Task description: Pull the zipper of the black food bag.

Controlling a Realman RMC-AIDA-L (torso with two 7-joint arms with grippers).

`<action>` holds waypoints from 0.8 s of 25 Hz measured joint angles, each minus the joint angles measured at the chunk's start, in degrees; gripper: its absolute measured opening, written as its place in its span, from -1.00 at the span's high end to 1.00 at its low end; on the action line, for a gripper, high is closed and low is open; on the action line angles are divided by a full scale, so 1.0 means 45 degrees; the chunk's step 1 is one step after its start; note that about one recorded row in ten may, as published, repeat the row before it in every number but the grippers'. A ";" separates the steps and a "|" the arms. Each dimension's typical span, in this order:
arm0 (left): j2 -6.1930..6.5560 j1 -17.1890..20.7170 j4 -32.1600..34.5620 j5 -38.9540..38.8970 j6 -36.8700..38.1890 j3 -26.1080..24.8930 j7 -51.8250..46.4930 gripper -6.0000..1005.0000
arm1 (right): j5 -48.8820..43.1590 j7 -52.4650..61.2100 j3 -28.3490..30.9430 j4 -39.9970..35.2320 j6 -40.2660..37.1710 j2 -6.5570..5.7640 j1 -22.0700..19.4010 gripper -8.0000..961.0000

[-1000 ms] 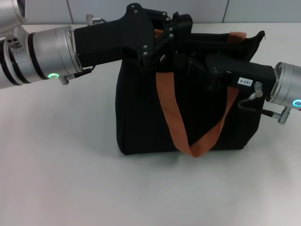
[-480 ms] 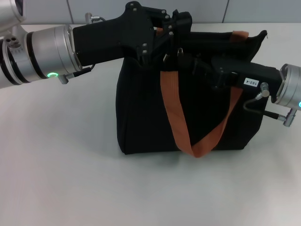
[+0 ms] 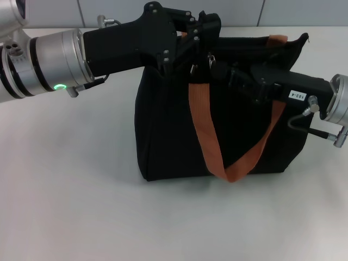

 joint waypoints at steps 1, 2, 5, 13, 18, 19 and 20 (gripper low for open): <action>0.0000 0.0000 -0.0003 0.0000 0.0000 -0.0002 0.0002 0.89 | 0.0000 0.0000 0.0000 0.0000 0.0000 0.0000 0.0000 0.99; 0.0000 0.0001 -0.0003 0.0000 0.0000 -0.0011 0.0005 0.89 | -0.0001 0.0000 -0.0014 -0.0002 0.0000 0.0000 0.0018 0.99; 0.0000 0.0001 -0.0004 0.0001 0.0001 -0.0018 0.0007 0.89 | -0.0009 -0.0001 -0.0075 -0.0007 0.0000 0.0000 0.0055 0.99; 0.0000 -0.0009 -0.0006 0.0003 -0.0004 -0.0046 0.0008 0.88 | -0.0048 -0.0061 -0.0576 -0.0076 0.0015 0.0006 0.0114 0.96; -0.0018 -0.0040 -0.0001 0.0004 -0.0003 -0.0049 0.0018 0.88 | 0.0018 -0.0069 -0.0880 -0.0181 0.0079 0.0036 0.0138 0.72; -0.0020 -0.0047 0.0001 0.0004 -0.0002 -0.0042 0.0078 0.88 | 0.0025 -0.0068 -0.0884 -0.0181 0.0080 0.0038 0.0138 0.69; -0.0020 -0.0047 0.0001 0.0004 -0.0002 -0.0042 0.0078 0.88 | 0.0025 -0.0068 -0.0884 -0.0181 0.0080 0.0038 0.0138 0.66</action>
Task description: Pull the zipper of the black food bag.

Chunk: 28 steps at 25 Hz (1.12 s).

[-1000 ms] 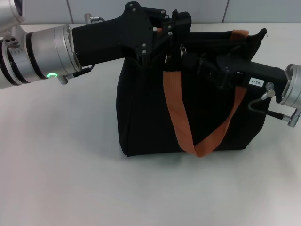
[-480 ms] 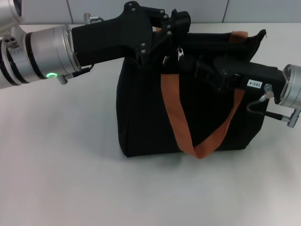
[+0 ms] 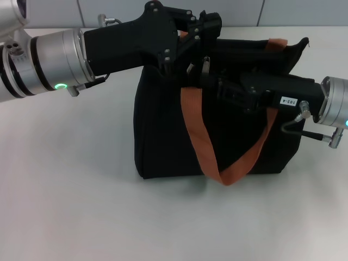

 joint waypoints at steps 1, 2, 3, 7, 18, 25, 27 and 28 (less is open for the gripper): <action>0.0000 -0.0004 -0.0006 0.0000 0.0005 0.0011 0.0033 0.88 | 0.0000 0.0017 -0.0004 0.0001 0.0023 0.0002 0.0015 0.63; 0.0000 -0.0008 -0.0008 -0.0001 0.0008 0.0015 0.0044 0.88 | 0.0000 0.0030 -0.0005 0.0003 0.0045 0.0002 0.0028 0.63; -0.0001 -0.0015 -0.0011 0.0000 0.0011 0.0020 0.0046 0.88 | 0.0000 0.0030 -0.0005 0.0003 0.0045 0.0002 0.0028 0.63; 0.0000 -0.0045 -0.0032 0.0000 0.0023 0.0048 0.0048 0.88 | 0.0000 0.0178 -0.0096 0.0008 0.0186 0.0001 0.0155 0.63; 0.0000 -0.0054 -0.0054 -0.0104 0.0147 0.0068 0.0047 0.87 | -0.0075 0.0623 -0.0155 0.0110 0.0628 0.0021 0.0495 0.63; -0.0001 -0.0031 -0.0084 -0.0112 0.0214 0.0067 0.0037 0.87 | -0.0013 0.0630 -0.0402 0.0106 0.0616 0.0021 0.0426 0.74; -0.0002 -0.0004 -0.0080 -0.0157 0.0290 0.0066 0.0024 0.87 | -0.0013 0.0677 -0.0333 0.0095 0.0543 0.0022 0.0362 0.87; -0.0002 0.0005 -0.0072 -0.0166 0.0306 0.0066 0.0019 0.87 | -0.0013 0.0721 -0.0315 0.0081 0.0526 0.0022 0.0328 0.93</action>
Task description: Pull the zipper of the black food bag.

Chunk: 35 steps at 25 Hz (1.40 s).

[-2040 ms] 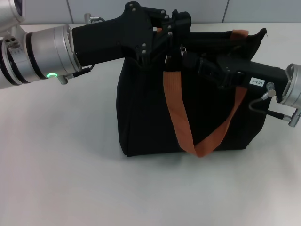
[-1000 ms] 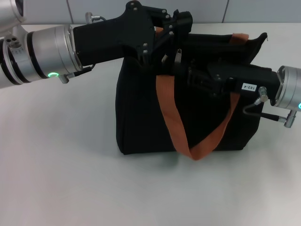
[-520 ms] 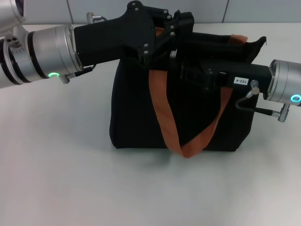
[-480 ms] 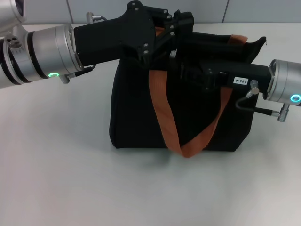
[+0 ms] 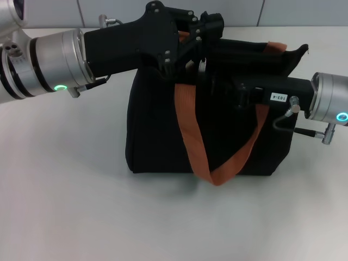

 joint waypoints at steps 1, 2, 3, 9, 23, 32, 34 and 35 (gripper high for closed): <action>0.0001 0.0010 0.0014 -0.0005 0.0016 0.0000 -0.0006 0.87 | 0.0000 0.0032 0.0012 -0.0026 -0.0035 0.0001 -0.0040 0.99; 0.0001 0.0010 0.0014 -0.0005 0.0016 0.0000 -0.0006 0.87 | 0.0000 0.0032 0.0012 -0.0026 -0.0035 0.0001 -0.0040 0.99; 0.0001 0.0016 0.0020 -0.0014 0.0022 0.0000 -0.0013 0.87 | 0.0000 0.0056 0.0018 -0.0049 -0.0097 0.0000 -0.0093 0.99; 0.0001 0.0033 0.0011 -0.0051 0.0043 -0.0005 -0.0015 0.87 | 0.0257 0.0079 0.0049 -0.0152 -0.0557 -0.0028 -0.0510 0.99; 0.0001 0.0043 -0.0012 -0.0162 0.0043 -0.0009 0.0009 0.86 | 0.0925 0.0410 0.0185 -0.0719 -0.1211 -0.0042 -0.1211 0.99; 0.0002 0.0044 -0.0010 -0.0162 0.0030 0.0000 0.0009 0.86 | 0.1154 0.0514 0.0208 -0.0783 -0.1294 -0.0054 -0.1307 0.99; 0.0001 0.0043 -0.0010 -0.0162 0.0027 0.0000 0.0016 0.86 | 0.1178 0.0592 0.0209 -0.0842 -0.1298 -0.0058 -0.1317 0.99; 0.0001 0.0043 -0.0010 -0.0161 0.0026 0.0000 0.0019 0.85 | 0.1208 0.0609 0.0209 -0.0861 -0.1299 -0.0059 -0.1329 0.99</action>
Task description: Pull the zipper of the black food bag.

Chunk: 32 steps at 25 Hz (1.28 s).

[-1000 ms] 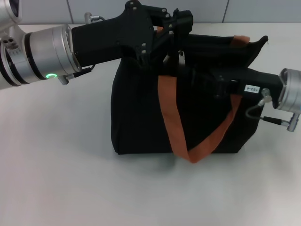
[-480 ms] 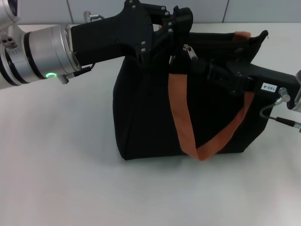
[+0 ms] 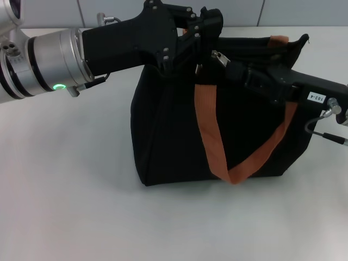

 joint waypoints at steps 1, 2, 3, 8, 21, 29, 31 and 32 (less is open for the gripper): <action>0.0000 0.0001 0.0001 0.0002 -0.0002 -0.0001 0.0007 0.85 | 0.0096 0.0041 -0.0001 -0.0047 -0.0002 0.0000 -0.0053 0.99; 0.0000 0.0001 0.0001 0.0002 -0.0002 -0.0001 0.0007 0.85 | 0.0096 0.0041 -0.0001 -0.0047 -0.0002 0.0000 -0.0053 0.99; -0.0001 0.0000 0.0001 0.0003 -0.0002 0.0000 0.0008 0.85 | 0.0137 0.0067 -0.0001 -0.0096 -0.0007 -0.0001 -0.0084 0.99; 0.0000 0.0000 0.0001 0.0010 -0.0002 0.0000 0.0010 0.85 | 0.0220 0.0131 0.0000 -0.0234 -0.0068 -0.0001 -0.0165 0.99; 0.0000 -0.0035 0.0001 0.0030 -0.0002 0.0000 0.0010 0.85 | 0.0328 0.0457 0.0000 -0.0514 -0.0220 -0.0001 -0.0231 0.99; 0.0000 -0.0040 0.0001 0.0031 0.0111 0.0000 0.0009 0.84 | 0.0328 0.0554 -0.0014 -0.0518 -0.0219 -0.0001 -0.0197 0.98; 0.0000 -0.0039 0.0001 0.0031 0.0120 0.0009 0.0009 0.84 | 0.0328 0.0608 -0.0049 -0.0517 -0.0212 -0.0001 -0.0152 0.98; 0.0000 -0.0040 0.0001 0.0032 0.0122 0.0013 0.0010 0.84 | 0.0328 0.0616 -0.0056 -0.0516 -0.0204 -0.0001 -0.0141 0.98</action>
